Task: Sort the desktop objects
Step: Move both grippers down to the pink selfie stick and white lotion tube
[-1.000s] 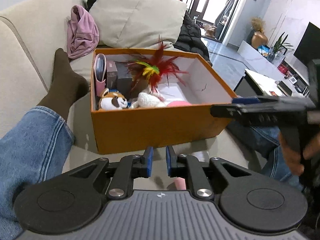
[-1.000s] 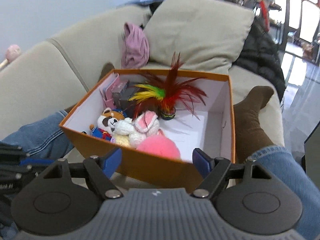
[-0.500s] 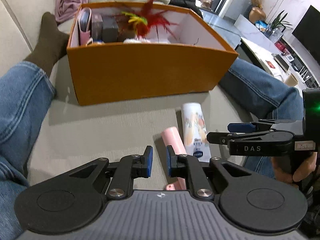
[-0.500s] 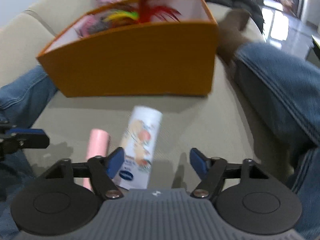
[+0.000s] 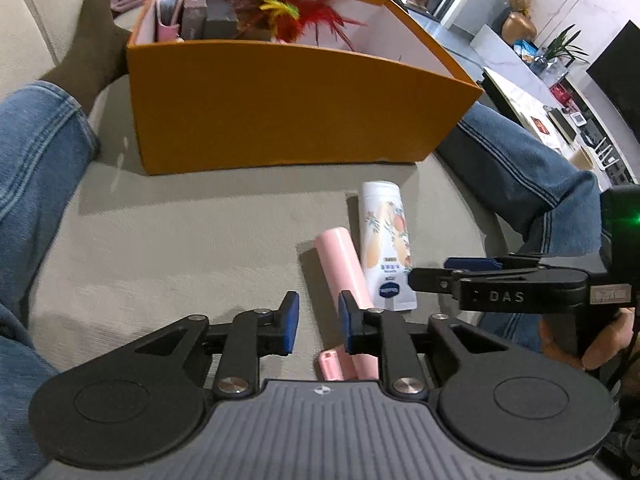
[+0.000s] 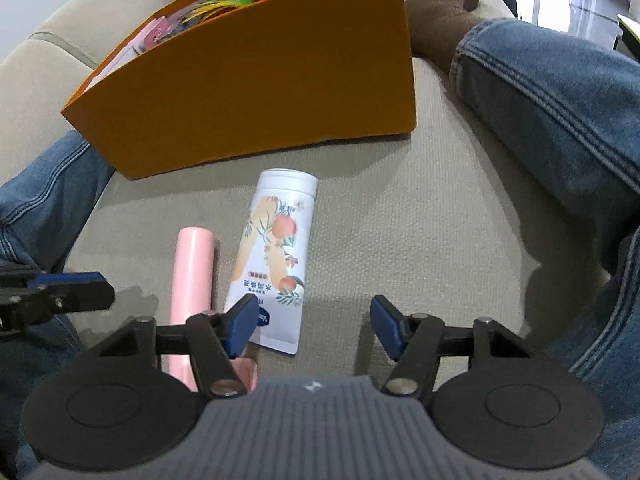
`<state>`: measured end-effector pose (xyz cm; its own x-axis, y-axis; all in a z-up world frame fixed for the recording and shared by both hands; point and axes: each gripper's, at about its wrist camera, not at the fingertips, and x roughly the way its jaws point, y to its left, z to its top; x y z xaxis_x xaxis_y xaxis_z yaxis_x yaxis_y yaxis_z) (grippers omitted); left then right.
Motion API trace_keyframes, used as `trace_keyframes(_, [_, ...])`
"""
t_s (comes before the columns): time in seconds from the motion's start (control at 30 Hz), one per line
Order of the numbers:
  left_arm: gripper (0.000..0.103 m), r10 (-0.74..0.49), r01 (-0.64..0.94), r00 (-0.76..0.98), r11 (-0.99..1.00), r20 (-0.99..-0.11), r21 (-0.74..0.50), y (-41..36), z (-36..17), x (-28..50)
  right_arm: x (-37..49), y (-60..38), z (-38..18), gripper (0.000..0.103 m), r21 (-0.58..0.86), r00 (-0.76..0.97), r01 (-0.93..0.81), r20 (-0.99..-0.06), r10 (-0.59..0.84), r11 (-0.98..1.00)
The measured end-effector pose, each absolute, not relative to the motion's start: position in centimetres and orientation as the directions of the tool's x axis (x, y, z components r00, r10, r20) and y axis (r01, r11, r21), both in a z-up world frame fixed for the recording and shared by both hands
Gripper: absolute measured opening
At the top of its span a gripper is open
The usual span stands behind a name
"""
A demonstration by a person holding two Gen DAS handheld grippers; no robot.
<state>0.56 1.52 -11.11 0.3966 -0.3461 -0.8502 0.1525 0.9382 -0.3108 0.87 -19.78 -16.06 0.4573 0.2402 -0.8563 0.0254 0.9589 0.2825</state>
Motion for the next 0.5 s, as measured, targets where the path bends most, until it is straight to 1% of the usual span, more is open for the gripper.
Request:
trace_keyframes(0.07, [0.033, -0.374, 0.161, 0.378, 0.928, -0.847, -0.337, 1.1, -11.4, 0.7, 1.1, -19.7, -16.4, 0.063, 0.291, 0.449, 0.025, -0.858, 0.25, 0.956])
trace_keyframes(0.17, [0.037, -0.408, 0.176, 0.344, 0.913, -0.846, -0.369, -0.1, -12.3, 1.1, 1.3, -19.4, -16.8, 0.062, 0.296, 0.429, 0.011, -0.864, 0.263, 0.955])
trace_keyframes(0.37, [0.037, -0.399, 0.15, 0.292, 0.917, -0.869, -0.37, -1.7, -14.0, 2.1, 1.6, -19.0, -17.4, 0.063, 0.287, 0.418, -0.004, -0.87, 0.263, 0.958])
trace_keyframes(0.47, [0.037, -0.382, 0.143, 0.284, 0.924, -0.88, -0.355, -2.2, -14.7, 2.7, 1.5, -18.0, -17.5, 0.064, 0.242, 0.425, -0.044, -0.874, 0.238, 0.969])
trace_keyframes(0.5, [0.037, -0.37, 0.131, 0.279, 0.929, -0.886, -0.347, -2.2, -15.1, 3.0, 1.5, -17.6, -17.5, 0.062, 0.224, 0.429, -0.056, -0.875, 0.226, 0.973])
